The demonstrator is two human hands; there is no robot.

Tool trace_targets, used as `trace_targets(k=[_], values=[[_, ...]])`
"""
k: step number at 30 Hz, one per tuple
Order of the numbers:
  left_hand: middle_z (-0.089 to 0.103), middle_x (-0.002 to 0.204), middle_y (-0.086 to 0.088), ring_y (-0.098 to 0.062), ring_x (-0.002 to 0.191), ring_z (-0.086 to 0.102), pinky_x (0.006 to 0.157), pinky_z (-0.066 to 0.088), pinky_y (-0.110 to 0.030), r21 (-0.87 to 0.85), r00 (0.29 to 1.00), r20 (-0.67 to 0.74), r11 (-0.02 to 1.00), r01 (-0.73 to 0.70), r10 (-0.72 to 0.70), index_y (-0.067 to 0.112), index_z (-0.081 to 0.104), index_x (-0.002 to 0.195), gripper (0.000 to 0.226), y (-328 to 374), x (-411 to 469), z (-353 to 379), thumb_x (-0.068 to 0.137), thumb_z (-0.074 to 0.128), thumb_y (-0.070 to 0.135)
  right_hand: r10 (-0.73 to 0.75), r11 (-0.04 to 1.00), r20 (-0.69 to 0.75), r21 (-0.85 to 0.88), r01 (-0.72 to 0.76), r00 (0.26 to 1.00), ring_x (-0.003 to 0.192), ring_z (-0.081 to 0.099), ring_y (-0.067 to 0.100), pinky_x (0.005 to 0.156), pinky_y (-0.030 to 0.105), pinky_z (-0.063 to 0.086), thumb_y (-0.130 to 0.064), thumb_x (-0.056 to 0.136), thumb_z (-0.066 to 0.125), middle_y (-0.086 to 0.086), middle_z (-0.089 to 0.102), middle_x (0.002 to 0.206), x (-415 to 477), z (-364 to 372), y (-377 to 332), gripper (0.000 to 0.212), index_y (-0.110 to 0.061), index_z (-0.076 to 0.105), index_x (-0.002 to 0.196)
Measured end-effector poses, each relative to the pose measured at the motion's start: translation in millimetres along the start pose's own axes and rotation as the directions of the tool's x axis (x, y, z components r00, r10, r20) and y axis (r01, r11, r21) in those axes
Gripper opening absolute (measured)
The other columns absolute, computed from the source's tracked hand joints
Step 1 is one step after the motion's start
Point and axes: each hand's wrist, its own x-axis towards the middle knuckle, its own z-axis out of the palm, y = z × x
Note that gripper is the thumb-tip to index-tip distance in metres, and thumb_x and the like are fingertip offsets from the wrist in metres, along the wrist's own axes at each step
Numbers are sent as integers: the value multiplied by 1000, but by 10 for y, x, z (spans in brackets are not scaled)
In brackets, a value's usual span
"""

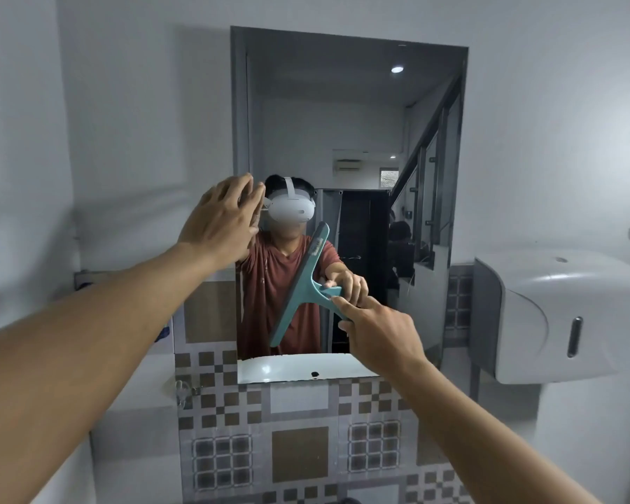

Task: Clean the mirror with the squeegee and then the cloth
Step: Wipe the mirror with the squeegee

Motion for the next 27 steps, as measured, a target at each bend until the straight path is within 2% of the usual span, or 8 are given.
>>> trace_targets(k=[7, 11, 14, 17, 22, 25, 27], values=[[34, 150, -23, -42, 137, 36, 113, 38, -55, -56, 1000, 8, 998, 29, -29, 5, 37, 149, 84, 220, -280, 105, 82, 76, 37, -76, 991, -12, -113, 74, 997, 88, 70, 25, 62, 36, 58, -33, 100, 54, 4, 68, 114, 74, -149, 333, 44, -37, 52, 144], [34, 150, -22, -40, 138, 36, 113, 38, -53, -49, 998, 43, 998, 38, -36, 7, 38, 148, 84, 243, -330, 167, 81, 76, 38, -102, 985, -11, -139, 99, 995, 96, 68, 27, 71, 36, 54, -32, 100, 54, 5, 67, 117, 108, -227, 454, 44, -37, 52, 143], [33, 151, -21, -40, 138, 35, 113, 38, -53, -48, 998, 53, 998, 44, -41, 8, 37, 149, 84, 240, -328, 196, 82, 75, 39, -103, 984, -14, -145, 100, 995, 97, 68, 28, 73, 37, 54, -32, 100, 54, 6, 67, 115, 97, -281, 550, 43, -36, 51, 144], [33, 151, -22, -41, 139, 35, 112, 38, -55, -60, 998, 41, 997, 48, -45, 7, 38, 149, 83, 231, -321, 215, 82, 76, 37, -50, 990, -23, -130, 47, 998, 94, 67, 25, 72, 36, 53, -32, 102, 53, 6, 65, 116, 57, -314, 708, 45, -36, 48, 146], [34, 150, -25, -44, 138, 35, 112, 37, -57, -85, 999, 24, 996, 36, -34, 5, 38, 149, 84, 227, -326, 253, 80, 78, 32, 121, 989, -5, -84, -121, 993, 86, 60, 24, 64, 32, 39, -35, 104, 46, 3, 58, 106, -53, -343, 988, 45, -39, 44, 149], [33, 150, -25, -45, 137, 35, 112, 37, -58, -96, 999, 25, 994, 42, -40, 5, 39, 149, 86, 238, -322, 265, 78, 80, 31, 206, 977, 11, -58, -205, 978, 76, 50, 22, 62, 33, 40, -35, 104, 44, 0, 49, 95, -133, -323, 1088, 45, -39, 44, 149], [33, 150, -24, -45, 137, 35, 112, 36, -58, -94, 999, 24, 994, 50, -48, 6, 39, 148, 85, 246, -317, 260, 78, 80, 31, 261, 965, 22, -12, -261, 965, 73, 50, 21, 60, 34, 42, -34, 104, 44, 0, 47, 90, -184, -279, 1128, 45, -40, 42, 149]])
